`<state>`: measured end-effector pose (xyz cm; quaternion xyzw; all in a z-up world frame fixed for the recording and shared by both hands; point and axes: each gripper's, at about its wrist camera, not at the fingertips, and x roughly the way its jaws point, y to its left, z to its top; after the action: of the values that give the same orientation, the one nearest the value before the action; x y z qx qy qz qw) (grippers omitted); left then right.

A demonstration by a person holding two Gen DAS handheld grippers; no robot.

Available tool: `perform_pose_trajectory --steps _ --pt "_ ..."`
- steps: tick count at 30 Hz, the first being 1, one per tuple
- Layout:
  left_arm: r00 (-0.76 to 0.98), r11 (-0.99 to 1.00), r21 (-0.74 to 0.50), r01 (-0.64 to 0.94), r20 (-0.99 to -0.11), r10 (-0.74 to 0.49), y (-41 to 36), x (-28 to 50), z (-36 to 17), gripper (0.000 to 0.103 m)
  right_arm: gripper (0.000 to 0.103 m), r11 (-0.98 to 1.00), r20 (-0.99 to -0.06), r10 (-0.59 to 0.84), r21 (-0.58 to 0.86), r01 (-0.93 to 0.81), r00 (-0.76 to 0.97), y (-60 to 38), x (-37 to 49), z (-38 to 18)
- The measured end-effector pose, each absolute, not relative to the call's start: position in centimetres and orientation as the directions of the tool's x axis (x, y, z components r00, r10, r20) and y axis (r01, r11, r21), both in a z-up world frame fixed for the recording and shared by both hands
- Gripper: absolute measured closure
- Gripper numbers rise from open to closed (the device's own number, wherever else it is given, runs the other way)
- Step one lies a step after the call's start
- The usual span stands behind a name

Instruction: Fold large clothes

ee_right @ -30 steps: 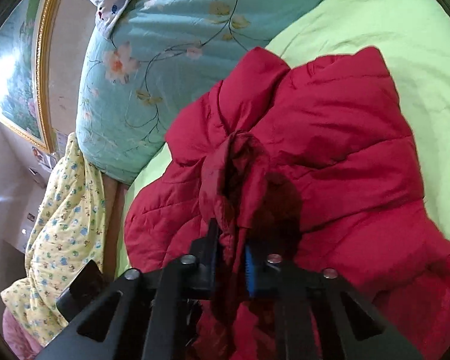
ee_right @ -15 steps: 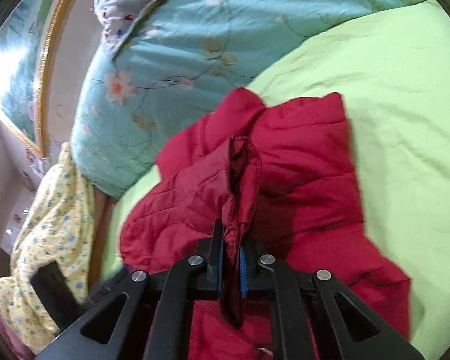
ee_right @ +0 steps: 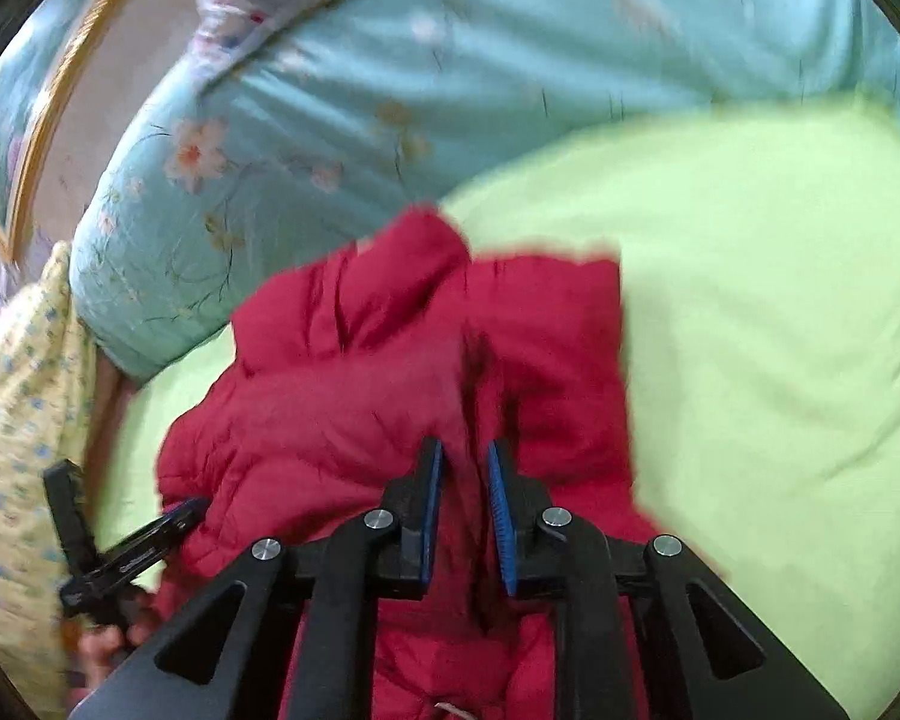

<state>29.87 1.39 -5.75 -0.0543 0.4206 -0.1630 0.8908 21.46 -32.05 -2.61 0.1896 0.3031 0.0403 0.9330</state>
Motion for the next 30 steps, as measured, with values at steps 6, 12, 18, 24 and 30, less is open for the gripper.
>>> perform_pose_trajectory --steps 6,12,18,24,30 --pt "0.601 0.948 -0.205 0.245 -0.735 -0.314 0.9 29.8 -6.0 0.068 0.074 0.949 -0.61 0.289 0.284 -0.138 0.738 -26.4 24.2 -2.9" --pt "0.604 0.949 -0.186 0.254 -0.736 -0.306 0.7 29.5 -5.7 0.068 0.081 0.965 -0.73 0.24 0.252 -0.074 0.64 -27.0 27.3 -8.4" --pt "0.629 0.944 -0.228 0.238 -0.704 -0.329 2.2 27.8 -3.6 0.067 0.093 0.949 -0.724 0.261 0.315 -0.03 0.638 -28.9 27.4 -9.2" --pt "0.589 0.956 -0.209 0.207 -0.754 -0.292 2.9 28.6 -6.1 0.067 0.088 0.949 -0.678 0.239 0.315 -0.019 0.695 -30.3 24.3 -7.9" --pt "0.589 0.957 -0.209 0.199 -0.755 -0.288 2.7 28.6 -6.3 0.067 0.093 0.955 -0.732 0.207 0.294 0.027 0.649 -31.4 24.8 -10.0"
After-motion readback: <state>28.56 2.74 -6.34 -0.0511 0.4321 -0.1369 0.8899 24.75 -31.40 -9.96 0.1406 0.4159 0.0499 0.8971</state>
